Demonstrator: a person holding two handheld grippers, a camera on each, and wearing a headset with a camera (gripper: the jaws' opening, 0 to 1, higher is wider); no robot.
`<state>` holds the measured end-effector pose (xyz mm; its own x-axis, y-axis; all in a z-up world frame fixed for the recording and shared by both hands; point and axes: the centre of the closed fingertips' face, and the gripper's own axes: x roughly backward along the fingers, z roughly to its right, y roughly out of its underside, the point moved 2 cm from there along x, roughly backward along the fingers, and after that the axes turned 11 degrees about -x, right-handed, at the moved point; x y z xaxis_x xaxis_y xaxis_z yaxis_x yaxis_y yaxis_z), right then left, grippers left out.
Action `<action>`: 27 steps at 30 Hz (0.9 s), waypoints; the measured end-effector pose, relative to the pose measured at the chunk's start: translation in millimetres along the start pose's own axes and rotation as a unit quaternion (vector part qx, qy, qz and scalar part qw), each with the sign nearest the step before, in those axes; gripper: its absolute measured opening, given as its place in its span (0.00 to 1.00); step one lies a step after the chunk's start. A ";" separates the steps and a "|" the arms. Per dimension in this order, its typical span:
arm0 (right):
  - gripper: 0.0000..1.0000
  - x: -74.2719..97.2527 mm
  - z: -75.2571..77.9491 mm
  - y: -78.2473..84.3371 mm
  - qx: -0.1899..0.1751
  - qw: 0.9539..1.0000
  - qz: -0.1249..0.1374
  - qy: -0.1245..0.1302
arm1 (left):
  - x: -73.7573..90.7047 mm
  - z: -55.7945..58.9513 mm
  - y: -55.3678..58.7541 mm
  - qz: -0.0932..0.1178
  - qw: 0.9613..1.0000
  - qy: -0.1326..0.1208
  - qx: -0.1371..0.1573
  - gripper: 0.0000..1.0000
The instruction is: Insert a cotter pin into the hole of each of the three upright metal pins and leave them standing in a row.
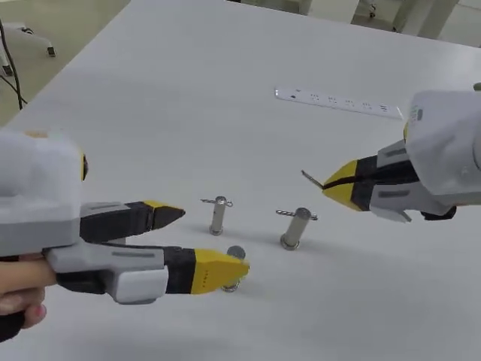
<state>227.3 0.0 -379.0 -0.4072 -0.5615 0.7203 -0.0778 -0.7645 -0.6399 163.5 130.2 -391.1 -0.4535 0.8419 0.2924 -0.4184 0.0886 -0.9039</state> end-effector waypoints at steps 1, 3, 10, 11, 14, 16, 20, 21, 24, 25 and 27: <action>0.00 0.3 -2.1 -2.3 0.004 1.000 0.003 0.000 | -1.7 0.3 -2.9 0.002 1.000 0.003 0.003 0.73; 0.00 0.8 -7.9 -8.2 0.011 1.000 0.010 0.000 | -5.1 0.9 -7.2 0.005 1.000 0.008 0.008 0.71; 0.00 -1.4 -25.8 -21.9 0.037 0.999 0.026 -0.010 | -17.3 11.0 -12.7 0.004 0.998 0.038 0.044 0.61; 0.00 -1.6 -29.6 -24.5 0.038 0.999 0.029 -0.012 | -19.1 12.7 -13.8 0.005 0.998 0.042 0.049 0.59; 0.00 -2.4 -36.7 -28.7 0.046 0.998 0.034 -0.017 | -23.4 16.6 -15.0 0.007 0.996 0.051 0.069 0.53; 0.00 -3.1 -42.6 -31.0 0.052 0.998 0.035 -0.022 | -25.7 17.8 -15.2 0.007 0.995 0.055 0.078 0.49; 0.00 -3.5 -51.8 -34.7 0.066 0.997 0.038 -0.031 | -28.4 18.5 -16.4 0.007 0.994 0.058 0.089 0.41; 0.00 -3.4 -54.3 -36.1 0.070 0.996 0.039 -0.034 | -28.9 18.6 -17.3 0.008 0.994 0.059 0.094 0.39; 0.00 -3.5 -59.5 -38.8 0.078 0.995 0.041 -0.039 | -29.6 18.3 -18.8 0.009 0.993 0.061 0.103 0.33; 0.00 -3.6 -60.8 -39.3 0.081 0.995 0.041 -0.040 | -29.7 18.6 -19.6 0.010 0.992 0.063 0.105 0.30; 0.00 -3.9 -63.4 -40.3 0.086 0.995 0.041 -0.042 | -30.1 19.0 -20.3 0.010 0.991 0.066 0.112 0.26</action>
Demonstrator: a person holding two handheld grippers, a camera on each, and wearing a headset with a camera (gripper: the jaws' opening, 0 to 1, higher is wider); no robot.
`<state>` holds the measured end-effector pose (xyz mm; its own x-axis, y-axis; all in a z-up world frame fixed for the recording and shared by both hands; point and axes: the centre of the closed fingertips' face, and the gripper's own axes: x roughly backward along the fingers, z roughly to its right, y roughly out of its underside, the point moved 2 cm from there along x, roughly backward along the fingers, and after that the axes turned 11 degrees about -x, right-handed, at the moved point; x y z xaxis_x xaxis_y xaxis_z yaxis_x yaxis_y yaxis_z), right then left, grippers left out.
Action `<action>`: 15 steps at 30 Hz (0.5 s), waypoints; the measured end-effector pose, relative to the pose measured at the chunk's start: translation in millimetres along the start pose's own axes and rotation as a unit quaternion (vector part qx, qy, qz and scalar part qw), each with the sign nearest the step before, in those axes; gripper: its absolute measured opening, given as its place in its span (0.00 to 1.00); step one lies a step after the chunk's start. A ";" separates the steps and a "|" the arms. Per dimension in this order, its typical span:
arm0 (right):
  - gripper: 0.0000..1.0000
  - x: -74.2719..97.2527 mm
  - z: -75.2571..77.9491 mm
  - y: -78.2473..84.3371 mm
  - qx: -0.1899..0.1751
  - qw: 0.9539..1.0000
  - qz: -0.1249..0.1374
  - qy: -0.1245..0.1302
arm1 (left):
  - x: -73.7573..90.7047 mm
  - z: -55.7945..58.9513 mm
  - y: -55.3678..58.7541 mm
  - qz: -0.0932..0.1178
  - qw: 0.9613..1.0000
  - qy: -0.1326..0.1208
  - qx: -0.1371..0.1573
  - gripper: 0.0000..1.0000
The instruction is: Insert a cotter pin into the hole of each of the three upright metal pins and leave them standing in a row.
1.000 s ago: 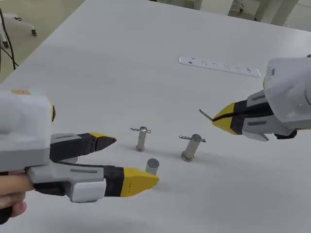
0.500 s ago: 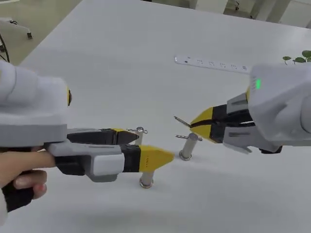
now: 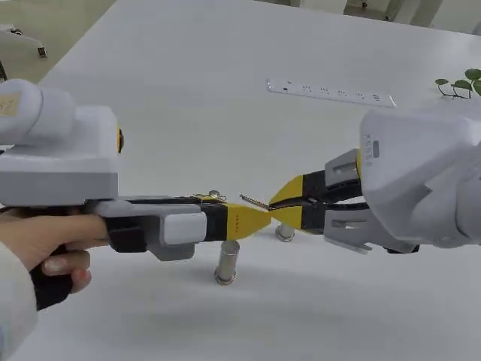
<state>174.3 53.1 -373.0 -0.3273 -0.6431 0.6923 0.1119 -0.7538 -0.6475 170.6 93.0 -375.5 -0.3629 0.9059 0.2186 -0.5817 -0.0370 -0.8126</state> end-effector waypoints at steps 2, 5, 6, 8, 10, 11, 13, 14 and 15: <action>0.00 -0.6 -2.5 -1.8 0.005 1.000 0.001 -0.002 | -0.1 0.5 -0.3 0.001 1.000 0.002 0.005 0.23; 0.00 -1.1 -5.3 -3.8 0.013 1.000 0.002 -0.003 | -0.2 1.7 0.4 0.001 1.000 0.006 0.010 0.17; 0.00 -1.3 -6.0 -4.2 0.015 1.000 0.001 -0.004 | -0.2 1.7 0.6 0.001 1.000 0.006 0.011 0.16; 0.00 -1.4 -6.8 -4.9 0.019 1.000 0.001 -0.004 | -0.2 1.2 1.1 0.001 1.000 0.005 0.014 0.13; 0.00 -1.3 -7.4 -5.5 0.022 1.000 0.000 -0.003 | 0.0 1.0 1.4 0.002 1.000 0.005 0.016 0.09; 0.00 -1.3 -8.0 -5.8 0.024 1.000 0.000 -0.004 | 0.0 0.8 1.8 0.001 1.000 0.006 0.016 0.08; 0.00 -1.2 -8.8 -6.4 0.027 1.000 -0.001 -0.005 | 0.2 0.6 2.5 0.000 1.000 0.006 0.018 0.06; 0.00 -1.2 -9.1 -6.6 0.027 1.000 -0.001 -0.005 | 0.2 0.3 2.8 0.000 1.000 0.005 0.020 0.05; 0.00 -1.2 -9.4 -6.7 0.027 1.000 -0.001 -0.006 | 0.2 0.3 2.9 0.001 1.000 0.005 0.020 0.04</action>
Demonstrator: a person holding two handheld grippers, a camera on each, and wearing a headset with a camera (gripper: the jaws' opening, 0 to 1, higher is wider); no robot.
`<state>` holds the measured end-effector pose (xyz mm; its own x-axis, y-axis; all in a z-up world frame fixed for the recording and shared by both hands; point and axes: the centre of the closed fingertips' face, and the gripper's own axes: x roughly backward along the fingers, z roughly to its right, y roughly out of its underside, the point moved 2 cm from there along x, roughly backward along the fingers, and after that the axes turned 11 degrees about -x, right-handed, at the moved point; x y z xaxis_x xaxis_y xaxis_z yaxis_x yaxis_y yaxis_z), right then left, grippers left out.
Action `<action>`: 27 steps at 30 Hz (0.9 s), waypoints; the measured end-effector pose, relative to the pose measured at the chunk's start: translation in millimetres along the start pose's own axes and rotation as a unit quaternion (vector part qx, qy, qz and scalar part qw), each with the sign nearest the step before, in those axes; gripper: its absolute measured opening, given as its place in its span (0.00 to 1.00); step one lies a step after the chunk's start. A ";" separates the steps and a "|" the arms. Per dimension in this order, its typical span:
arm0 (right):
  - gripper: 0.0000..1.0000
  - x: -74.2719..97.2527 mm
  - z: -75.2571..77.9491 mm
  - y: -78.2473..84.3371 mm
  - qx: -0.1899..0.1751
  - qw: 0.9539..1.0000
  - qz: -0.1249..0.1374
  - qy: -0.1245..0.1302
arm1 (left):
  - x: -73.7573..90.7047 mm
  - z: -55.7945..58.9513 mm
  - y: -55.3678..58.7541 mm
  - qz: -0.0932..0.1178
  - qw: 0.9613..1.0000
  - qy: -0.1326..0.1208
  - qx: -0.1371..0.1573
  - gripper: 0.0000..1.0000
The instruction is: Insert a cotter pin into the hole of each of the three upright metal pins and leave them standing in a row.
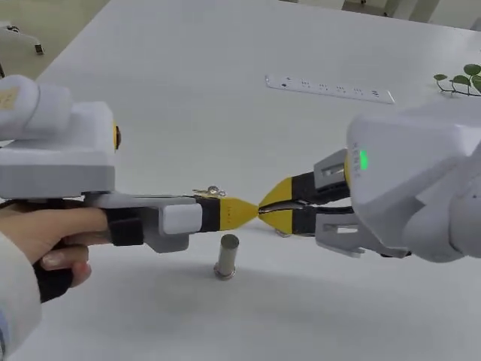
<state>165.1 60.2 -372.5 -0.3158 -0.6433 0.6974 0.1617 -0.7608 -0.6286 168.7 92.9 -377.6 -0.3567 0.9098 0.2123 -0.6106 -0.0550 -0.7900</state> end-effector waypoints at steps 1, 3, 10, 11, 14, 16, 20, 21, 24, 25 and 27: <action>0.00 -0.1 -0.2 -0.3 0.001 1.000 0.000 0.000 | 0.1 0.0 -0.1 0.001 1.000 -0.001 0.001 0.04; 0.00 -0.2 -0.4 -0.3 0.003 1.000 -0.001 0.000 | -0.1 0.6 0.2 0.001 1.000 0.000 0.002 0.03; 0.00 -0.2 -1.6 -0.7 0.009 1.000 -0.003 0.000 | -0.4 2.3 2.3 0.002 1.000 0.002 0.025 0.00; 0.00 -0.2 -1.9 -0.7 0.010 1.000 -0.004 0.000 | -0.3 2.2 2.7 0.002 1.000 0.003 0.029 0.00; 0.00 0.2 -2.7 -1.0 0.010 1.000 -0.003 -0.001 | 0.1 2.2 3.2 0.003 0.999 0.005 0.038 0.00; 0.00 0.4 -3.0 -0.9 0.010 1.000 -0.002 -0.001 | -0.1 2.3 3.5 0.003 0.999 0.004 0.036 0.00; 0.00 0.1 -3.4 -0.5 0.014 1.000 -0.001 0.001 | 0.1 1.4 4.0 0.001 0.999 0.001 0.036 0.00; 0.00 0.0 -3.2 -0.4 0.014 1.000 -0.001 0.002 | -0.2 0.9 3.6 0.002 0.999 -0.002 0.046 0.00; 0.00 0.0 -4.0 0.4 0.012 1.000 -0.002 -0.002 | -0.7 0.4 5.3 -0.003 0.999 -0.001 0.038 0.00; 0.00 -0.1 -4.6 0.7 0.015 1.000 -0.002 -0.004 | -0.9 0.6 5.6 -0.004 1.000 -0.002 0.031 0.00; 0.00 0.1 -5.7 1.0 0.020 1.000 -0.002 -0.005 | -0.9 1.5 5.6 -0.008 1.000 -0.003 0.016 0.00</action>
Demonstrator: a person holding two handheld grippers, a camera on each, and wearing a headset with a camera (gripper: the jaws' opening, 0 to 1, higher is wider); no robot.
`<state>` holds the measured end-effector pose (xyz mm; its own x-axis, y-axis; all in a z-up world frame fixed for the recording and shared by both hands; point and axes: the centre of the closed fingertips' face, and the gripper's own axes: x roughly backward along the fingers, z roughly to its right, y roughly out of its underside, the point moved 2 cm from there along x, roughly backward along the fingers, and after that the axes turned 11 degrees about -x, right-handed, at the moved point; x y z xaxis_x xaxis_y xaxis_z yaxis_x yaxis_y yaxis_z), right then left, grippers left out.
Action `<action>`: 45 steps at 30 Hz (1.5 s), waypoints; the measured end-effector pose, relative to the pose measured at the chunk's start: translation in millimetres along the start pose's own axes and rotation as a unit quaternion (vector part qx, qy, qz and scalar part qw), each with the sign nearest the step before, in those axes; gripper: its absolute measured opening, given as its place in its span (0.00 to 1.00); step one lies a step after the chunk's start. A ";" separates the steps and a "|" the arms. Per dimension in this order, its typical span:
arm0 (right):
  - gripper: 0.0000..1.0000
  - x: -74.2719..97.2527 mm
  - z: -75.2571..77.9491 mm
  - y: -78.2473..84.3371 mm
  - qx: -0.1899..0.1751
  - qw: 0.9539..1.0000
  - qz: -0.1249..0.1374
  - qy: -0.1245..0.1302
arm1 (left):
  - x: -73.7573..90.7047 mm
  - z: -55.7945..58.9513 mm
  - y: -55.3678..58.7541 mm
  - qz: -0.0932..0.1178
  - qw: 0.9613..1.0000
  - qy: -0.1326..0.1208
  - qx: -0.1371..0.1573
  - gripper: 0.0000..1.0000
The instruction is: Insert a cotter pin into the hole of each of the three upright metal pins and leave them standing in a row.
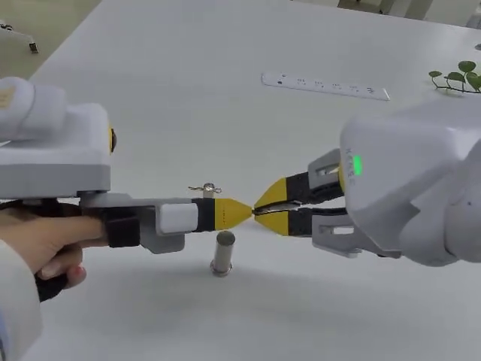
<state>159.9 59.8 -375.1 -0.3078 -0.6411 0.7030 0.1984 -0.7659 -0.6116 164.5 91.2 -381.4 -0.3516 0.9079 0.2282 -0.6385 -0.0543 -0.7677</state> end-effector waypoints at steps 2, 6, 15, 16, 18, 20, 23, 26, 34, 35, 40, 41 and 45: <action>0.00 0.1 -1.4 -0.4 0.006 1.000 0.003 -0.004 | 0.1 0.0 0.9 -0.005 1.000 -0.001 -0.011 0.00; 0.06 0.3 -1.7 -0.1 0.003 1.000 0.004 -0.004 | 1.4 -1.9 4.4 -0.018 1.000 -0.006 -0.025 0.00; 0.14 -0.8 -6.1 15.2 -0.079 0.996 -0.003 -0.035 | 6.6 8.2 -1.2 -0.020 0.992 0.005 -0.127 0.00; 0.13 -0.8 -6.7 16.3 -0.092 0.995 -0.003 -0.039 | 6.8 10.2 -2.8 -0.018 0.990 0.010 -0.141 0.00; 0.12 -0.9 -7.3 17.0 -0.109 0.993 0.005 -0.047 | 7.5 15.1 -6.4 -0.015 0.985 0.015 -0.170 0.00; 0.12 -0.9 -9.8 16.6 -0.139 0.988 0.016 -0.060 | 7.9 18.7 -8.7 -0.017 0.979 0.018 -0.203 0.00; 0.11 0.0 -10.3 15.8 -0.161 0.984 0.029 -0.069 | 8.0 20.4 -8.7 -0.026 0.970 0.018 -0.243 0.00; 0.10 1.3 -10.9 16.9 -0.187 0.979 0.032 -0.077 | 6.7 26.3 -8.5 -0.030 0.959 0.028 -0.282 0.00; 0.05 3.4 -12.9 13.5 -0.226 0.968 0.057 -0.094 | 4.9 34.2 -7.4 -0.031 0.953 0.045 -0.298 0.00; 0.05 4.0 -13.7 12.6 -0.230 0.967 0.057 -0.096 | 4.8 35.7 -7.7 -0.029 0.950 0.048 -0.306 0.00; 0.00 5.4 -15.5 11.0 -0.233 0.965 0.061 -0.100 | 4.6 39.1 -5.8 -0.037 0.937 0.061 -0.341 0.00; 0.00 5.7 -16.5 10.9 -0.235 0.965 0.060 -0.103 | 4.5 41.0 -5.7 -0.034 0.933 0.066 -0.353 0.00; 0.00 6.0 -23.5 9.6 -0.229 0.965 0.055 -0.113 | 4.8 43.2 -3.1 -0.038 0.918 0.076 -0.388 0.00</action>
<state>138.1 49.8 -385.3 -0.0882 -0.7506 0.6548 -0.2296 -0.6243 -0.7466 135.2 77.8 -352.1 -0.1885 0.9479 0.2570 0.0428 0.2694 -0.9621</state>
